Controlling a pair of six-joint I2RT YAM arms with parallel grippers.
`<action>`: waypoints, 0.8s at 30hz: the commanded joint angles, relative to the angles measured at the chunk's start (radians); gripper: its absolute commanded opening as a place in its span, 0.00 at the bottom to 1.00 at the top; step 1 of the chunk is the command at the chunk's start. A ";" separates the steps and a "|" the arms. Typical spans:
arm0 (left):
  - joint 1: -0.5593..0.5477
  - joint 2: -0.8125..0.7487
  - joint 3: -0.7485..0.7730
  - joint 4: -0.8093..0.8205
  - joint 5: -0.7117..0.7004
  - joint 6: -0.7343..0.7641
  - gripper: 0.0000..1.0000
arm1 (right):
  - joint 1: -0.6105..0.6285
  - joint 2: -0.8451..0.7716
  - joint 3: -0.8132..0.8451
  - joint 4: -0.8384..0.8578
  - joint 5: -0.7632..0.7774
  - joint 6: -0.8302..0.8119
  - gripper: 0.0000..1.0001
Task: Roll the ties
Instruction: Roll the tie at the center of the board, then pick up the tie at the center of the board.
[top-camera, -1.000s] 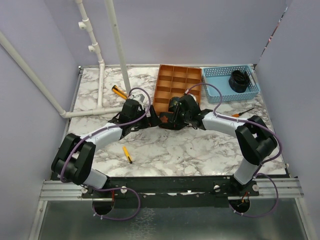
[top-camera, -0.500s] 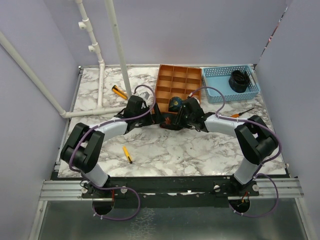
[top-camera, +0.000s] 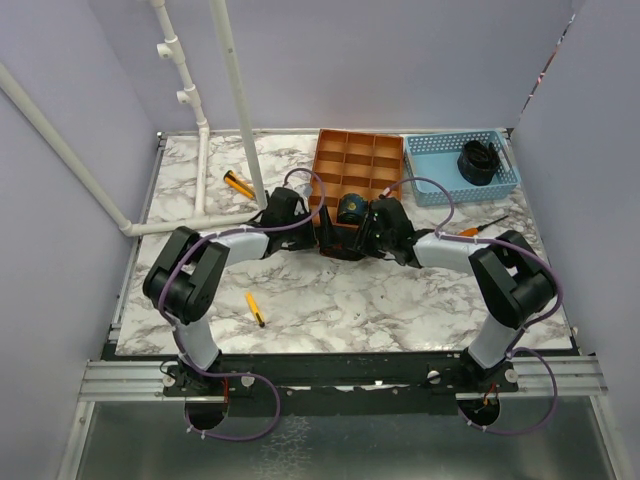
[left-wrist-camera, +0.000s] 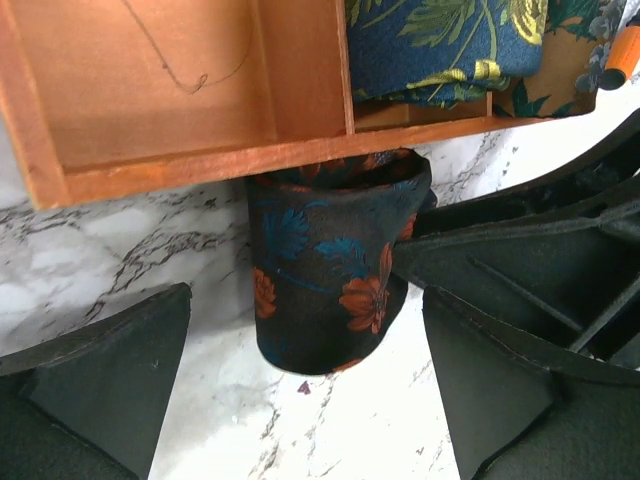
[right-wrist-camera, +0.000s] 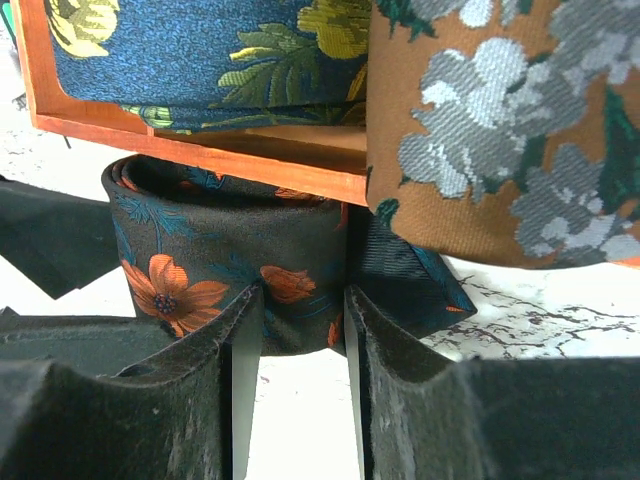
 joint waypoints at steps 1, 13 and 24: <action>-0.014 0.057 0.047 0.002 0.007 0.011 0.98 | -0.018 0.044 -0.064 -0.059 0.000 -0.017 0.37; -0.022 0.153 0.103 -0.023 0.115 0.049 0.78 | -0.041 0.051 -0.133 -0.015 -0.023 -0.017 0.36; -0.022 0.195 0.126 0.001 0.264 0.053 0.72 | -0.061 0.091 -0.166 0.031 -0.039 -0.021 0.35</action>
